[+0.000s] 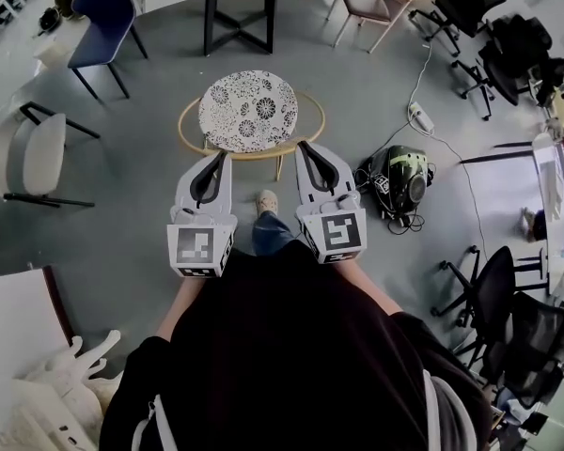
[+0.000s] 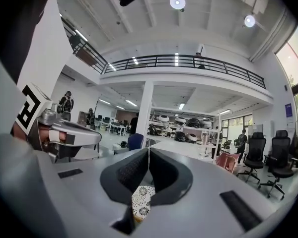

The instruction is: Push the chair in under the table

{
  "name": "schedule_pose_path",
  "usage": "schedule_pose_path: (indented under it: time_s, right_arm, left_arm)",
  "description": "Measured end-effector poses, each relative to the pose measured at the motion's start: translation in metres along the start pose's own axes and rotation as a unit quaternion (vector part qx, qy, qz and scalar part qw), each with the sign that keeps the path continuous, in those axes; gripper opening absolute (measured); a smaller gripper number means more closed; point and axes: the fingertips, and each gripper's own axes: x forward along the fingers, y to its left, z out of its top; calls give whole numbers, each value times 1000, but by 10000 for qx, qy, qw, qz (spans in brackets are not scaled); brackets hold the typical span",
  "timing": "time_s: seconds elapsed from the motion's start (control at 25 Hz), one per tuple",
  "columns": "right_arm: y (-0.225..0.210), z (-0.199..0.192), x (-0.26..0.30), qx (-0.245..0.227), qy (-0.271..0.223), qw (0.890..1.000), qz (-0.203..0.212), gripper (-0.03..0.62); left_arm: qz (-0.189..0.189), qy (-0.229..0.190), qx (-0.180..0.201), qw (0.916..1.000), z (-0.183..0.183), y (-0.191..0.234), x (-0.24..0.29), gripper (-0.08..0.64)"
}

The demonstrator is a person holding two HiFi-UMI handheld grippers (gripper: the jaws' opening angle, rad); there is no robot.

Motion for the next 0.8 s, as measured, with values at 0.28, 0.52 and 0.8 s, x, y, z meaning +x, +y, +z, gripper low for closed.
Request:
schedule_pose_path:
  time_s: [0.28,0.52,0.8]
  right_arm:
    - [-28,-20,70,-78,180,9987,463,23]
    - [-55,-50,122,1,539,9951,828,23]
    - [-75,-86,162,100,900,9895,1128,23]
  left_arm:
    - [102,269,-82,9996,-11,31,68,8]
    - [294,628,-235,9973,-31,52,122,8]
    - [281,1006,-255,9942,-61,68,164,8]
